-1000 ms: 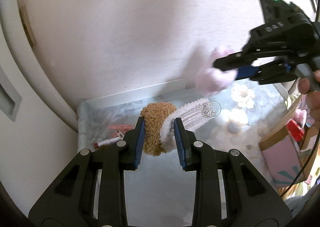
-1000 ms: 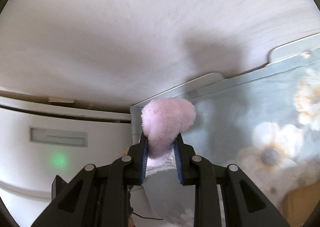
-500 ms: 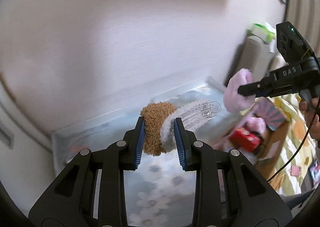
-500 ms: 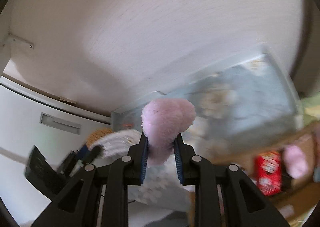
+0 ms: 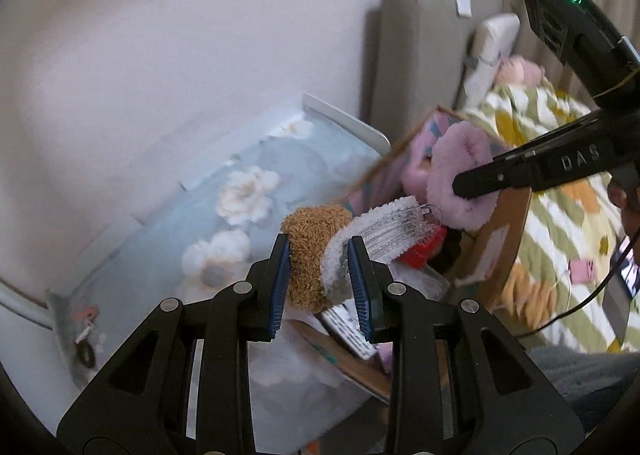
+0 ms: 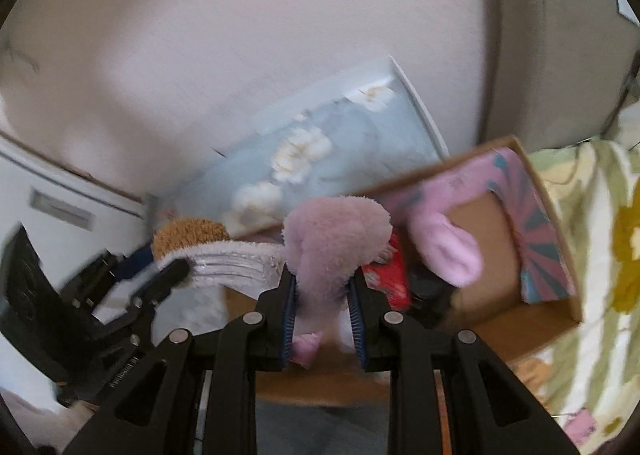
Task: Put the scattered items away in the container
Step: 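Carry fuzzy brush and pink slipper into the cardboard box and open both tools, then grasp the clear tape roll with left tool while right tool grasps pink clothespin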
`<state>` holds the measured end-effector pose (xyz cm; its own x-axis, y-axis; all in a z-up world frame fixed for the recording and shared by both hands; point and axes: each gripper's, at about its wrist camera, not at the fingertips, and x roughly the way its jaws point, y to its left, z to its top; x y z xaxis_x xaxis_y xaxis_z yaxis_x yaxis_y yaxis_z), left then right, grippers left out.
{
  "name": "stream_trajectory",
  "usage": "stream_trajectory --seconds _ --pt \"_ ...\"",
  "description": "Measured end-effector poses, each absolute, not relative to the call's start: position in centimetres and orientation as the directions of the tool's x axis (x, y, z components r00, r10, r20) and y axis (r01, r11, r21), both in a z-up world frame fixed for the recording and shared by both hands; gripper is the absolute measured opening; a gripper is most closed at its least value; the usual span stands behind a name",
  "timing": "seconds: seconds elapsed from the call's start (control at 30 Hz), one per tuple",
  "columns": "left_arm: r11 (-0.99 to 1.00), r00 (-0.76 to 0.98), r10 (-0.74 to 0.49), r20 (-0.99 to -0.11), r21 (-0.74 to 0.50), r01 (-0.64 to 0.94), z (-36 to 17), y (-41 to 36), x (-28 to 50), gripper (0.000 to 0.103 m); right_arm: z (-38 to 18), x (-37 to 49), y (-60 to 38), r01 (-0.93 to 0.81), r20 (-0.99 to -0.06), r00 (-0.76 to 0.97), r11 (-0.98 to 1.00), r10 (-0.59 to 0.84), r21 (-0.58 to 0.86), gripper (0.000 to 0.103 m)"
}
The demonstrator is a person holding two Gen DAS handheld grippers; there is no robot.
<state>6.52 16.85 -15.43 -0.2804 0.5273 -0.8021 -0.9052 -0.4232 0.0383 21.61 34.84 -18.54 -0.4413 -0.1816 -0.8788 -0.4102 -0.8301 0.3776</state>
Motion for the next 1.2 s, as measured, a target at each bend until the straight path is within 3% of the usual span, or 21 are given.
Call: stream_trajectory --seconds 0.13,0.2,0.23,0.27,0.33,0.43,0.67,1.2 --pt "-0.414 -0.263 0.507 -0.821 0.035 -0.909 -16.1 16.9 7.1 0.026 -20.2 22.7 34.4 -0.382 -0.898 -0.389 -0.851 -0.207 0.361 0.023" --pt "-0.416 -0.241 0.496 -0.834 0.015 -0.909 -16.4 17.1 7.1 0.036 -20.6 22.7 34.0 -0.368 -0.907 -0.367 -0.863 -0.208 0.347 0.027" --pt "-0.426 -0.230 0.496 -0.837 -0.004 -0.905 -16.4 17.0 6.9 0.051 -20.9 22.5 33.8 -0.361 -0.912 -0.353 -0.869 -0.209 0.339 0.028" --pt "-0.443 -0.223 0.502 -0.836 -0.027 -0.896 -16.1 16.8 6.6 0.078 -21.0 22.4 33.7 -0.359 -0.918 -0.341 -0.874 -0.205 0.328 0.035" --pt "-0.471 -0.236 0.521 -0.821 -0.046 -0.881 -15.5 16.5 6.2 0.103 -21.4 22.2 33.8 -0.359 -0.923 -0.332 -0.880 -0.192 0.312 0.045" --pt "-0.506 -0.297 0.551 -0.780 -0.029 -0.862 -13.6 15.3 5.4 0.103 -20.2 22.3 34.1 -0.338 -0.918 -0.357 -0.893 -0.171 0.297 0.049" --pt "-0.590 -0.414 0.474 -0.777 0.068 -0.804 -12.8 13.3 3.2 0.103 -17.0 21.9 33.9 -0.278 -0.881 -0.448 -0.913 -0.151 0.298 0.058" --pt "-0.807 -0.550 0.326 -0.769 0.077 -0.585 -12.7 2.1 0.1 0.103 -15.1 14.9 26.5 -0.006 -0.850 -0.477 -0.966 -0.224 0.258 0.059"
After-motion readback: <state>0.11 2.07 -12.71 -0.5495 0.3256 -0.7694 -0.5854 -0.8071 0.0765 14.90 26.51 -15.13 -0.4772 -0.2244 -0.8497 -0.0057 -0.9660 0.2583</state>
